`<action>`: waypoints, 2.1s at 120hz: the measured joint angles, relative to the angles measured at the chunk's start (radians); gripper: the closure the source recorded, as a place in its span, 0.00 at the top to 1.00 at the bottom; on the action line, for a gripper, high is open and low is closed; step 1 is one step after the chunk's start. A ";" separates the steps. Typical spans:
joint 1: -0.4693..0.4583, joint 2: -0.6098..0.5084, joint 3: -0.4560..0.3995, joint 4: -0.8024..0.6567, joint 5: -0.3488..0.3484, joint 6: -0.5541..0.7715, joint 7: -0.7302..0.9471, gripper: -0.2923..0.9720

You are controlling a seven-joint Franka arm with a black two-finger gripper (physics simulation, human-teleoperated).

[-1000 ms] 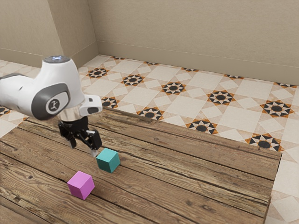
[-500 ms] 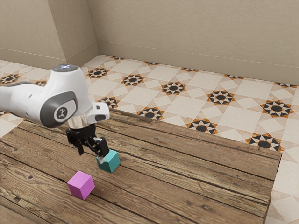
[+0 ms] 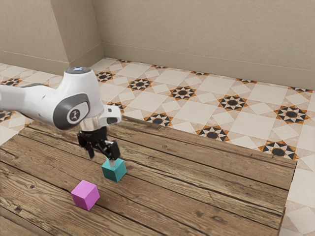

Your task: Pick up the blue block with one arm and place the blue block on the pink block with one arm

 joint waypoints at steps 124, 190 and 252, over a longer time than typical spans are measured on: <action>0.050 0.294 0.001 0.187 0.080 0.009 0.030 0.77; 0.049 0.371 0.003 0.251 0.098 0.007 0.034 0.77; 0.052 0.422 0.004 0.261 0.140 0.008 0.036 0.77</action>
